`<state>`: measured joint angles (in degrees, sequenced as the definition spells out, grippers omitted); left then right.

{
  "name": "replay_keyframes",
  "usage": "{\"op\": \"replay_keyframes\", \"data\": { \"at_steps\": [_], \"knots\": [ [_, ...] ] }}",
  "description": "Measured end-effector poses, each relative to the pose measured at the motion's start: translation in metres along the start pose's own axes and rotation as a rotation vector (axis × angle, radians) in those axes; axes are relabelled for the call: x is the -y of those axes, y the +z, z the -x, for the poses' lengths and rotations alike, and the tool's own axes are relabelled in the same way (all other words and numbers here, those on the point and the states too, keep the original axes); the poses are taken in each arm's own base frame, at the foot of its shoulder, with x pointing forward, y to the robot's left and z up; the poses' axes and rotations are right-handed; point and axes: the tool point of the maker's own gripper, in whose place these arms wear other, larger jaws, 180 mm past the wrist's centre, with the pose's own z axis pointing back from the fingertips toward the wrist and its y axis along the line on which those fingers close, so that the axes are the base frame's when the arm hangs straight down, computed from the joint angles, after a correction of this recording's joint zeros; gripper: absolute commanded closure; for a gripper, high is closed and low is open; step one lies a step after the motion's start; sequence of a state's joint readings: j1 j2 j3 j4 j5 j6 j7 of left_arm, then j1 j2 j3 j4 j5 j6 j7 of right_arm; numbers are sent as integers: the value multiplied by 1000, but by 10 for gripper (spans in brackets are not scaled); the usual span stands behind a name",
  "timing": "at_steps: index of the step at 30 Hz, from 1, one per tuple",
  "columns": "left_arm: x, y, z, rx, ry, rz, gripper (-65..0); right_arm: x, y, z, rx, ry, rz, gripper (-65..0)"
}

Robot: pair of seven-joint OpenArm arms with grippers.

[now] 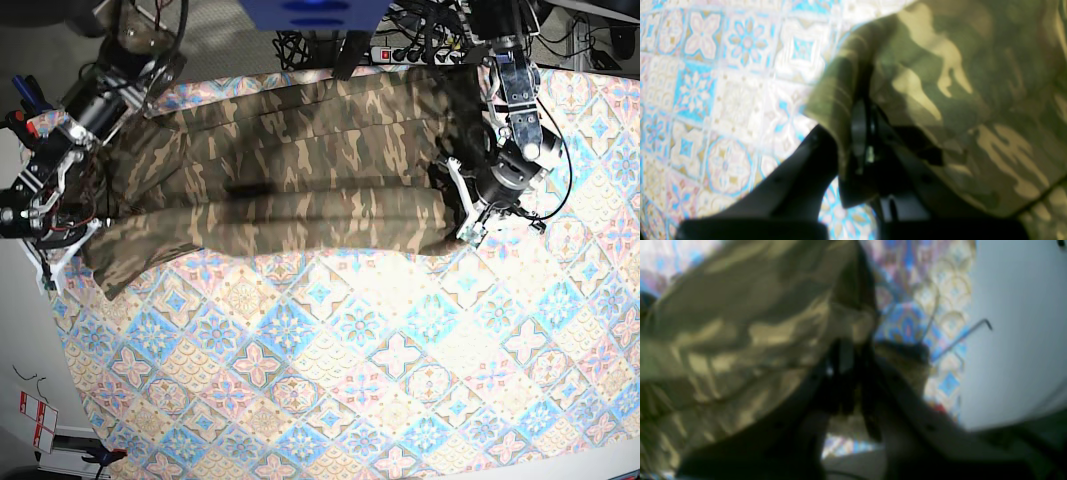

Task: Fold the T-shirt properly
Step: 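Pull the collar end with the right gripper to straighten the strip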

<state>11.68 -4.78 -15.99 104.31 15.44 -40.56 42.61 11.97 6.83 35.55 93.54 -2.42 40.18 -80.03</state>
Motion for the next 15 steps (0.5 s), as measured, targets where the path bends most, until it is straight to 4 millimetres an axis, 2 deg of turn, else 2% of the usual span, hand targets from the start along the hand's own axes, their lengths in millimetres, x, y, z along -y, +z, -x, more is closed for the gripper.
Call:
{"op": "replay_keyframes", "data": {
  "at_steps": [5, 9, 15],
  "knots": [
    [12, 6, 12, -14, 2, 24, 0, 12, 22, 15, 13, 36, 87, -7],
    [16, 11, 31, -54, 18, 29, 0, 10, 22, 30, -16, 52, 86, -7],
    [34, 17, 53, -101, 23, 67, 0, 10, 21, 33, -16, 53, 87, -7]
  ]
}}
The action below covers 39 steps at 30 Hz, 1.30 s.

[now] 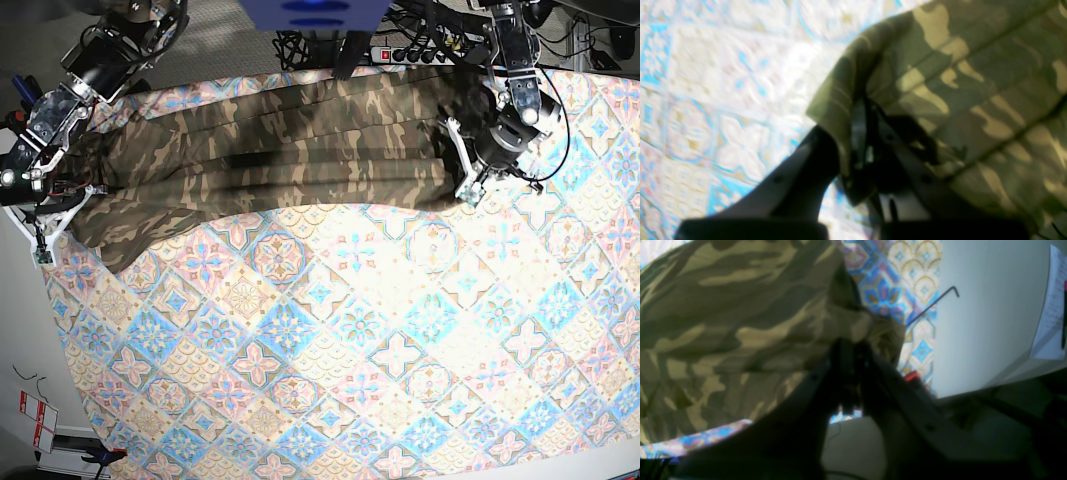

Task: Fold the T-shirt properly
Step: 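Pull the collar end with the right gripper to straighten the strip, then release the left gripper and move it along the strip's end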

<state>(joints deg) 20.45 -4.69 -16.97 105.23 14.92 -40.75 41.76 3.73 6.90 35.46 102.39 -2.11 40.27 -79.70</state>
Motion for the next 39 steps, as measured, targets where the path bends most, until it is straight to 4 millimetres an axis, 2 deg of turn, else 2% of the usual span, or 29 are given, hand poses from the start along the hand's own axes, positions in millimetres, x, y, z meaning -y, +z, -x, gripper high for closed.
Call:
{"op": "replay_keyframes", "data": {
  "at_steps": [4, 8, 12, 15, 18, 20, 22, 27, 31, 34, 37, 39],
  "knots": [
    [11, 1, 16, -35, 7, 23, 0, -3, -2, 17, -47, 7, -5, -7],
    [27, -6, 38, -84, 36, 74, 0, -2, -5, 20, -48, 9, -8, -6],
    [39, -14, 64, -153, 69, 114, 0, -19, -27, 55, -168, -4, -81, -6],
    [45, -19, 71, -154, 98, 137, 0, -27, -40, 72, -219, -35, -129, -7],
    [48, -23, 68, -123, 122, 158, 0, -31, -48, 84, -255, -67, -158, -11],
    [48, -25, 64, -114, 123, 171, 0, -37, -53, 92, -283, -66, -181, -43],
    [47, -25, 64, -117, 125, 170, -37, -38, -53, 95, -296, -52, -185, -95],
    [40, -27, 62, -126, 125, 142, -213, -29, -53, 85, -276, -52, -167, -242],
    [38, -28, 61, -127, 124, 137, -342, -16, -51, 74, -242, -76, -146, -332],
    [34, -25, 57, -122, 115, 120, -401, 2, -46, 75, -243, -118, -108, -366],
    [35, -14, 55, -148, 86, 87, -421, 15, -41, 66, -213, -140, -78, -373],
    [39, -2, 40, -101, 73, 79, -423, 19, -35, 54, -173, -139, -58, -372]
  ]
}}
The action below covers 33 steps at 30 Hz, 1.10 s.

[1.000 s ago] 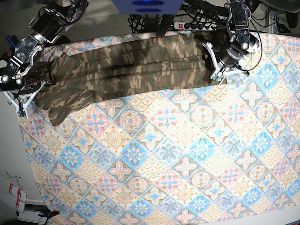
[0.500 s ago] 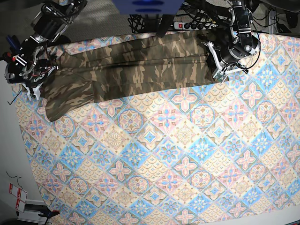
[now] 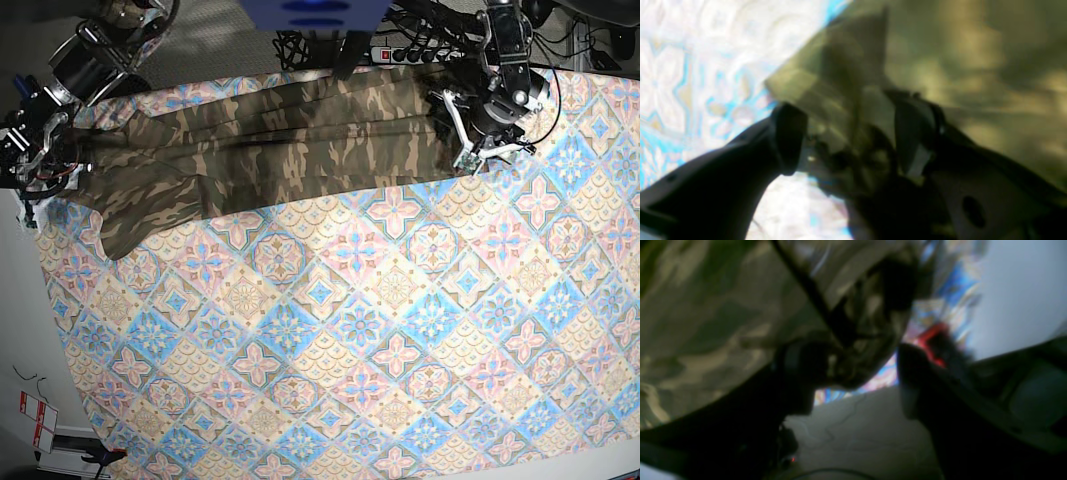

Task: Fold the T-shirt properly
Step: 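Release the left gripper and move it along the strip's end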

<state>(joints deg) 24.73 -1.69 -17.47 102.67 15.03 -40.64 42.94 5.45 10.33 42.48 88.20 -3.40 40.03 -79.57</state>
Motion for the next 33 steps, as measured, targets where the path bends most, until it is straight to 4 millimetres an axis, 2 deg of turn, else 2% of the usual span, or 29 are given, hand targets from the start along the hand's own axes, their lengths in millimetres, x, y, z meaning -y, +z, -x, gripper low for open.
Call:
{"op": "replay_keyframes", "data": {
  "at_steps": [2, 6, 10, 13, 18, 22, 24, 27, 29, 33],
  "knots": [
    [3, 10, -16, 45, -3, -20, -423, 3, 8, -11, 44, 5, 17, -372],
    [-4, 24, -43, 126, -8, -68, -424, 10, 20, -15, 63, 13, 60, -371],
    [7, 31, -48, 135, 8, -64, -424, 15, 31, -27, 124, 18, 88, -371],
    [12, 33, -60, 173, 31, -61, -424, 20, 40, -39, 189, 28, 121, -371],
    [25, 36, -79, 274, 120, 25, -425, 32, 41, -38, 163, 79, 216, -371],
    [26, 40, -66, 222, 147, 124, -425, 28, 42, -51, 176, 160, 263, -373],
    [20, 48, -73, 264, 164, 185, -425, 27, 41, -54, 177, 184, 283, -373],
    [11, 62, -80, 327, 153, 268, -425, 21, 36, -48, 152, 194, 292, -373],
    [6, 66, -79, 342, 164, 303, -425, 16, 33, -45, 152, 198, 282, -373],
    [-5, 56, -49, 268, 211, 361, -425, 18, 35, -48, 160, 201, 287, -373]
  ]
}}
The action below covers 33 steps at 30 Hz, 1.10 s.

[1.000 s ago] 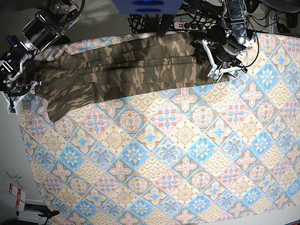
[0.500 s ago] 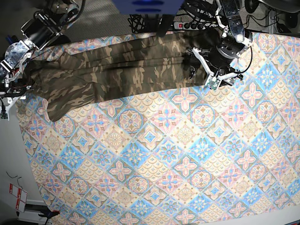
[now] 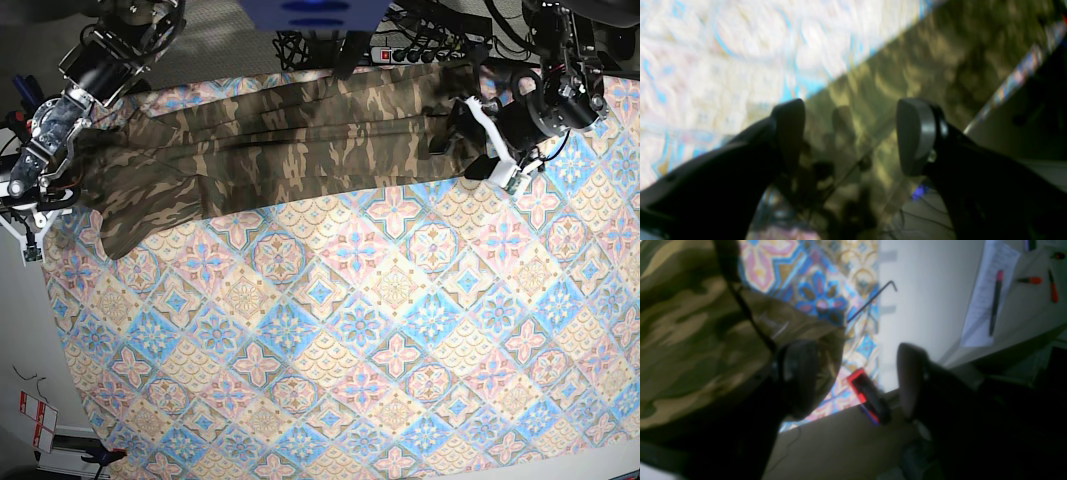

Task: Fold the T-shirt properly
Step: 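Release the left gripper and move it along the strip's end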

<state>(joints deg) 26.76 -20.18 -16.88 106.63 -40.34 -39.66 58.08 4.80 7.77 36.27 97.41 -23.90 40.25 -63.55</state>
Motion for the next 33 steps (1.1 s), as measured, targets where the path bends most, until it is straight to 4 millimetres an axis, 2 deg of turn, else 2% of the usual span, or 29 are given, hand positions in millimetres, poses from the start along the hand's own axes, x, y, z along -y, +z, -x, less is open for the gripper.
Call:
{"op": "replay_keyframes", "data": {
  "at_steps": [4, 9, 11, 16, 21, 25, 27, 29, 33],
  "knots": [
    [-11, 7, 25, -62, 64, 21, -425, -5, -1, 9, -20, 10, -9, -372],
    [-6, 19, 22, -10, 91, 67, -425, -8, -2, 13, -31, 34, -12, -371],
    [-6, 21, 28, -39, 71, 69, -425, -13, -2, 11, -28, 52, -18, -371],
    [0, 17, 64, -149, 74, 82, -425, -21, -3, 11, -25, 82, -33, -371],
    [6, 35, 96, -132, 174, 58, -425, -23, -4, 19, -43, 92, -35, -371],
    [-32, 52, 142, -159, 318, -62, -425, -22, -4, 21, -51, 96, -32, -371],
    [-42, 55, 157, -168, 358, -97, -425, -22, -4, 20, -48, 95, -32, -371],
    [-35, 51, 156, -148, 363, -78, -425, -25, -4, 19, -43, 93, -40, -371],
    [8, 14, 140, -123, 334, 86, -425, -24, -4, 20, -50, 101, -35, -371]
  ]
}}
